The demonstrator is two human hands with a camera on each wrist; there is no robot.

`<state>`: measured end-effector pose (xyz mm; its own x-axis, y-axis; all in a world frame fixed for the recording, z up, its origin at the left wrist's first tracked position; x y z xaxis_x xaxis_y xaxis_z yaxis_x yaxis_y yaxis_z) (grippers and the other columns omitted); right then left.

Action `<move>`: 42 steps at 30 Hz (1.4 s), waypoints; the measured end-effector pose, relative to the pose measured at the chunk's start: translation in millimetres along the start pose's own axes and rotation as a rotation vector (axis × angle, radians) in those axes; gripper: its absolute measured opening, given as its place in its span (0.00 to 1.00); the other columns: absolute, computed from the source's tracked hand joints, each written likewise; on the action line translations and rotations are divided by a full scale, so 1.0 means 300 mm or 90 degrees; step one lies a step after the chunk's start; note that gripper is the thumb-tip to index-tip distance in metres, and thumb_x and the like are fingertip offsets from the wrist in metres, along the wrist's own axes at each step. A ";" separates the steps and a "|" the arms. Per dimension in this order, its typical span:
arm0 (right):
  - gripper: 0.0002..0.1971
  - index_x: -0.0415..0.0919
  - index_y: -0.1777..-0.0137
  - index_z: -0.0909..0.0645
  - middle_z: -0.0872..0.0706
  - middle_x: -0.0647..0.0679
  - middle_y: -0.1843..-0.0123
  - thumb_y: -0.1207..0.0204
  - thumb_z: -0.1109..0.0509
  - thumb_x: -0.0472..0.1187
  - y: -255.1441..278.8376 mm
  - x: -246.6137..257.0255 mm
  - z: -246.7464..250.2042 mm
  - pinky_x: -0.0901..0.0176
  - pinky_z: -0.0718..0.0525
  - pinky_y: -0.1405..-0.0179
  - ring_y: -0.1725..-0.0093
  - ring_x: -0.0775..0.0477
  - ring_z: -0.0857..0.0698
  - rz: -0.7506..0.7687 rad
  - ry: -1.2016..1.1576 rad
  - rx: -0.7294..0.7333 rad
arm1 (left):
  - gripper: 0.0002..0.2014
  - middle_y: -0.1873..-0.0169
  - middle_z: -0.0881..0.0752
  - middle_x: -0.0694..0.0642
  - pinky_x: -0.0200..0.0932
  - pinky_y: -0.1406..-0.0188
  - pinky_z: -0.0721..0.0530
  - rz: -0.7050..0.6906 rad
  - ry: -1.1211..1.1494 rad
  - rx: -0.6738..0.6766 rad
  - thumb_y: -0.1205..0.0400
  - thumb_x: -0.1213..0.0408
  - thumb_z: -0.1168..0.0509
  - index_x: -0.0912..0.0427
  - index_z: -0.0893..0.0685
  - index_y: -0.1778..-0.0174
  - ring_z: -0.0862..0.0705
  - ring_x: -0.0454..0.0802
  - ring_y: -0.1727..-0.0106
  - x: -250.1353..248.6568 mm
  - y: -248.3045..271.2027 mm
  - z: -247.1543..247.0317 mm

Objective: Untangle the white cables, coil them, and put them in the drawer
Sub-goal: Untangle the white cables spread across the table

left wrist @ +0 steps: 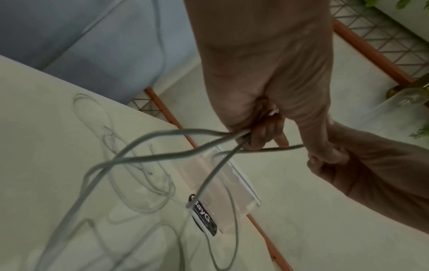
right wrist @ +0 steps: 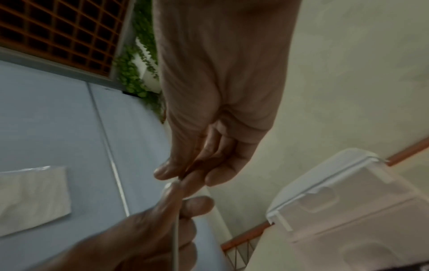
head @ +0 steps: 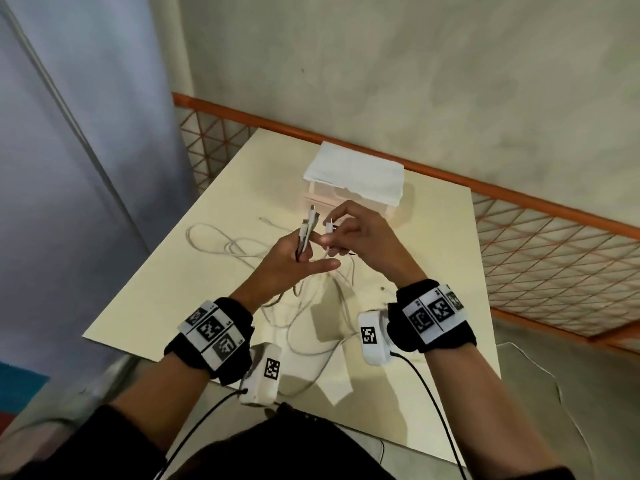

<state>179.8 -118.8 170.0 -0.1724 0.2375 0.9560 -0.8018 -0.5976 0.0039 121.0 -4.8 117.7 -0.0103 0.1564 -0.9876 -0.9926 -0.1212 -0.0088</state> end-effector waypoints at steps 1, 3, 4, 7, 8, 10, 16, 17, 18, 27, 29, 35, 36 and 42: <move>0.13 0.37 0.55 0.22 0.15 0.39 0.68 0.34 0.21 0.33 -0.004 0.005 -0.011 0.60 0.18 0.65 0.68 0.43 0.15 0.002 0.017 0.002 | 0.12 0.76 0.37 0.44 0.33 0.67 0.27 -0.007 0.019 0.016 0.28 0.65 0.24 0.50 0.21 0.61 0.34 0.44 0.72 -0.007 0.000 -0.015; 0.13 0.37 0.56 0.21 0.17 0.46 0.68 0.35 0.20 0.34 -0.013 0.008 -0.016 0.61 0.17 0.66 0.67 0.45 0.17 0.004 0.057 -0.011 | 0.07 0.75 0.31 0.48 0.30 0.60 0.20 -0.019 0.031 0.046 0.22 0.66 0.29 0.50 0.19 0.60 0.28 0.44 0.69 -0.029 0.003 -0.034; 0.14 0.36 0.55 0.21 0.19 0.48 0.67 0.35 0.20 0.34 -0.017 0.007 -0.016 0.62 0.18 0.67 0.68 0.45 0.18 0.007 0.061 -0.019 | 0.05 0.77 0.27 0.47 0.27 0.63 0.22 -0.016 0.014 0.051 0.19 0.66 0.33 0.51 0.18 0.59 0.26 0.39 0.72 -0.039 0.008 -0.035; 0.12 0.36 0.50 0.23 0.19 0.47 0.62 0.29 0.24 0.38 -0.023 -0.008 -0.012 0.62 0.18 0.66 0.67 0.48 0.16 0.020 0.007 -0.058 | 0.14 0.78 0.24 0.49 0.35 0.69 0.28 -0.001 -0.019 0.041 0.14 0.58 0.41 0.55 0.19 0.65 0.28 0.39 0.77 -0.029 0.012 -0.008; 0.11 0.36 0.48 0.23 0.18 0.46 0.60 0.24 0.28 0.41 -0.024 -0.022 -0.010 0.61 0.18 0.62 0.64 0.50 0.15 0.015 -0.005 -0.072 | 0.17 0.78 0.26 0.50 0.37 0.69 0.29 0.004 -0.012 0.037 0.14 0.55 0.43 0.56 0.19 0.67 0.30 0.41 0.76 -0.023 0.015 0.006; 0.14 0.35 0.42 0.24 0.14 0.44 0.51 0.18 0.37 0.45 -0.024 -0.063 -0.039 0.61 0.17 0.52 0.54 0.52 0.13 -0.011 -0.011 -0.033 | 0.20 0.78 0.28 0.46 0.35 0.69 0.29 0.010 0.023 0.009 0.13 0.53 0.46 0.56 0.22 0.69 0.31 0.41 0.76 -0.017 0.019 0.043; 0.06 0.43 0.51 0.15 0.11 0.47 0.52 0.21 0.32 0.42 -0.014 -0.191 -0.257 0.68 0.21 0.44 0.52 0.58 0.14 -0.002 0.078 0.220 | 0.21 0.73 0.29 0.41 0.36 0.58 0.29 -0.015 0.110 -0.070 0.13 0.49 0.52 0.52 0.30 0.70 0.31 0.43 0.67 -0.071 0.027 0.153; 0.05 0.44 0.54 0.15 0.12 0.50 0.56 0.21 0.32 0.42 -0.029 -0.207 -0.259 0.68 0.22 0.46 0.56 0.59 0.16 0.013 0.096 0.201 | 0.21 0.71 0.28 0.42 0.40 0.54 0.29 -0.016 0.115 -0.084 0.13 0.47 0.52 0.50 0.30 0.71 0.29 0.44 0.63 -0.069 0.031 0.182; 0.05 0.44 0.56 0.16 0.14 0.52 0.59 0.21 0.32 0.42 -0.039 -0.217 -0.248 0.70 0.23 0.51 0.60 0.62 0.18 0.027 0.111 0.174 | 0.21 0.69 0.25 0.42 0.42 0.51 0.29 -0.016 0.122 -0.104 0.14 0.46 0.52 0.50 0.29 0.71 0.26 0.45 0.60 -0.069 0.035 0.213; 0.15 0.41 0.72 0.20 0.19 0.48 0.74 0.27 0.25 0.47 0.012 -0.403 -0.014 0.68 0.24 0.68 0.76 0.55 0.23 -0.124 0.165 0.140 | 0.21 0.77 0.44 0.48 0.35 0.81 0.37 -0.101 0.256 -0.348 0.12 0.49 0.52 0.51 0.39 0.71 0.45 0.42 0.79 -0.065 0.118 0.471; 0.19 0.42 0.76 0.22 0.20 0.52 0.78 0.30 0.24 0.52 0.026 -0.448 0.053 0.71 0.26 0.70 0.75 0.55 0.22 -0.158 0.254 0.116 | 0.20 0.80 0.42 0.44 0.33 0.83 0.42 -0.107 0.225 -0.387 0.12 0.50 0.52 0.51 0.40 0.71 0.45 0.40 0.80 -0.059 0.138 0.496; 0.20 0.37 0.74 0.26 0.26 0.47 0.76 0.25 0.28 0.47 0.036 -0.357 0.201 0.69 0.32 0.73 0.74 0.52 0.31 -0.091 0.283 -0.042 | 0.17 0.82 0.34 0.42 0.34 0.83 0.38 -0.046 0.033 -0.389 0.16 0.51 0.40 0.53 0.27 0.70 0.39 0.37 0.82 -0.007 0.157 0.522; 0.19 0.36 0.71 0.24 0.26 0.47 0.75 0.24 0.29 0.47 0.022 -0.301 0.176 0.69 0.33 0.72 0.73 0.53 0.31 -0.062 0.294 -0.025 | 0.16 0.81 0.34 0.42 0.36 0.82 0.38 -0.030 -0.025 -0.345 0.20 0.51 0.35 0.58 0.23 0.67 0.39 0.39 0.80 0.001 0.145 0.479; 0.21 0.43 0.76 0.30 0.32 0.49 0.76 0.20 0.34 0.44 -0.023 -0.001 -0.083 0.63 0.38 0.72 0.76 0.56 0.32 0.076 0.378 0.129 | 0.13 0.84 0.38 0.43 0.33 0.78 0.37 -0.018 -0.086 -0.099 0.30 0.57 0.23 0.54 0.12 0.51 0.38 0.39 0.80 0.007 0.089 0.160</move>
<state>171.1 -95.7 162.5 -0.5890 0.5092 0.6276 -0.6428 -0.7658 0.0181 88.7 39.5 122.9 -0.0088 0.2900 -0.9570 -0.9622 -0.2631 -0.0709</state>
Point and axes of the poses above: each hand's wrist, its own y-axis away from the middle knuckle, its own z-axis out of the back of the hand, x = y × z, the point moved 7 cm from there along -y, towards the middle knuckle
